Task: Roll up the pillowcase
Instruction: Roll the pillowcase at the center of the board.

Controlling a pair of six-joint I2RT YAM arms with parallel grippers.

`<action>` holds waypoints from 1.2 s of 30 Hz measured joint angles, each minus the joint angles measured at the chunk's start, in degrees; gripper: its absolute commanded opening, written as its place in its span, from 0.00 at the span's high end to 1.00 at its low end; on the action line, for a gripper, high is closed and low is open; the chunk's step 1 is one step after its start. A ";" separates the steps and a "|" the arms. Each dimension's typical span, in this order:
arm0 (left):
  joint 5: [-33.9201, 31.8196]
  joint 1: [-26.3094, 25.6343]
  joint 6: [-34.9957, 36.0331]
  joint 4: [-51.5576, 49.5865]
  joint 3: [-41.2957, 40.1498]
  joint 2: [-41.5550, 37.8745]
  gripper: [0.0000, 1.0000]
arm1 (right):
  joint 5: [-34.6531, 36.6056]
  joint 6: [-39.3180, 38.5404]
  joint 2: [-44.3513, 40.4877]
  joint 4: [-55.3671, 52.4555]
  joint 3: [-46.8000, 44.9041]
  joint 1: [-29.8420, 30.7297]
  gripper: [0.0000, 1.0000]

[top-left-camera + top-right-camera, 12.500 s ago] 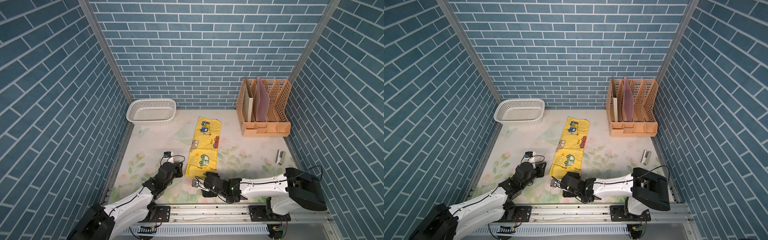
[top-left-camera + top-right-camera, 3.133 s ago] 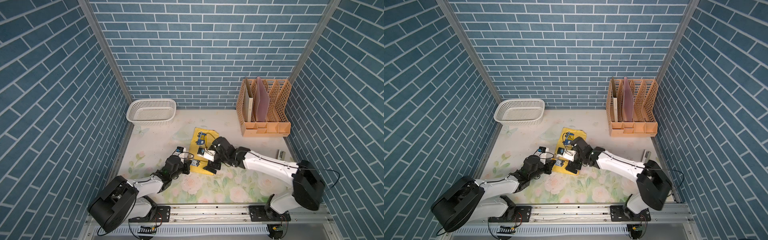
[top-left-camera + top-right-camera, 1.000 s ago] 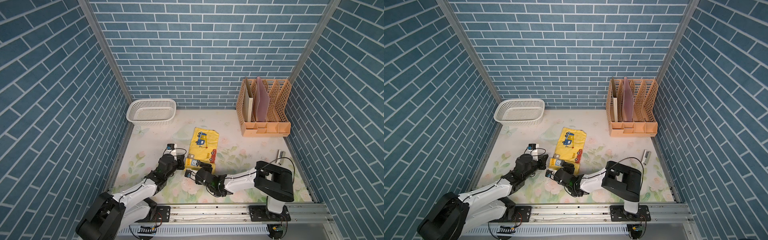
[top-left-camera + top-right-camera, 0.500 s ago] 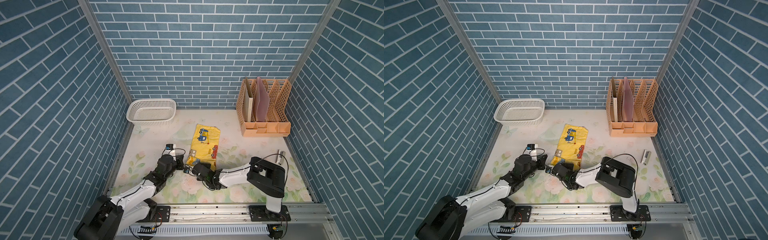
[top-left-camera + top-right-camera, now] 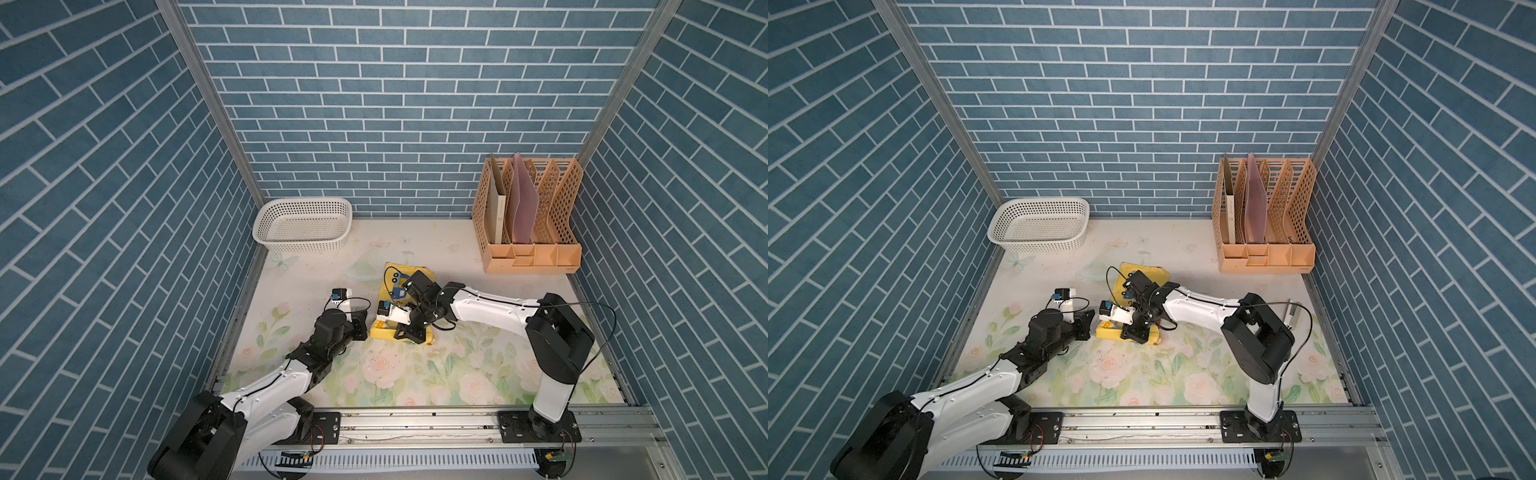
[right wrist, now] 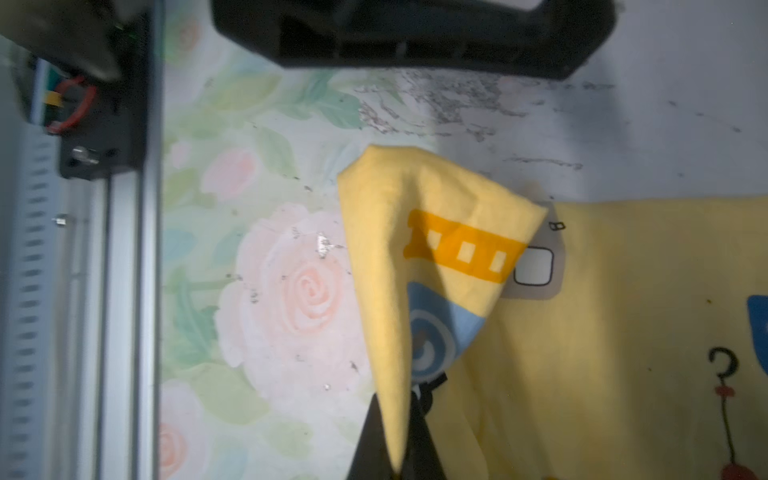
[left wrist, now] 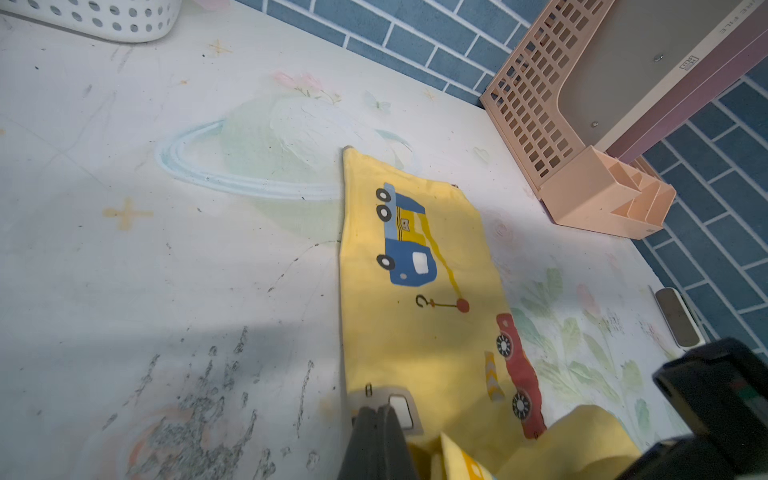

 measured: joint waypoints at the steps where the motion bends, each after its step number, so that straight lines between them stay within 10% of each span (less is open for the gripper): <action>1: 0.15 0.00 0.07 -0.07 0.00 -0.24 1.00 | -2.56 -0.20 1.22 -2.51 1.84 -0.55 1.00; 18: 7.72 -0.42 1.73 3.34 -1.01 -3.32 1.00 | -20.46 -6.23 20.72 -22.58 19.12 -7.85 1.00; 28: 9.42 -5.16 1.64 11.10 -0.94 10.23 1.00 | -22.58 -8.57 26.43 -28.57 24.61 -9.49 0.90; 36: 6.38 -5.27 1.64 12.41 -0.81 14.03 1.00 | -19.71 -6.40 24.00 -23.69 21.77 -9.46 0.22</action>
